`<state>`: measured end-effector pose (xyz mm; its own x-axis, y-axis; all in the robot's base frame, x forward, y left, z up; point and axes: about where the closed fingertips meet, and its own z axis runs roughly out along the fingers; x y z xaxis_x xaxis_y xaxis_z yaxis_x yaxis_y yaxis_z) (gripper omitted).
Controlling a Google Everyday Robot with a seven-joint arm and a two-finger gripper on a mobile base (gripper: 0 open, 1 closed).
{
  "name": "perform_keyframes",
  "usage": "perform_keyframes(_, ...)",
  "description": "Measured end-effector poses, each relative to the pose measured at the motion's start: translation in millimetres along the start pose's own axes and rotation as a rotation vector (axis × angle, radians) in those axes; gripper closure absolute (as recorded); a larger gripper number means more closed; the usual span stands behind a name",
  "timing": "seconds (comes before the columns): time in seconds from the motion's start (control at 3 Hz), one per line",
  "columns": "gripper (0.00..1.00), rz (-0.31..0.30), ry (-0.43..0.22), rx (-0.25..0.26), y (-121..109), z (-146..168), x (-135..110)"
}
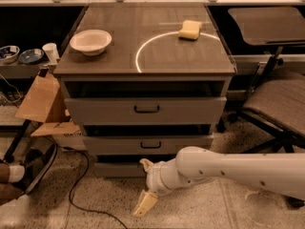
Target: Open bottom drawer
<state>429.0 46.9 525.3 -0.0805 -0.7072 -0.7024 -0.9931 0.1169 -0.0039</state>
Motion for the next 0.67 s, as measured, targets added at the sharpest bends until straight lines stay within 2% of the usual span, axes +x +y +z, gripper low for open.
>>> perform_keyframes(0.33,0.00,0.055,-0.021,-0.054,-13.4,67.7,-6.5)
perform_keyframes(0.67,0.00,0.055,-0.021,-0.055,-13.4,67.7,-6.5)
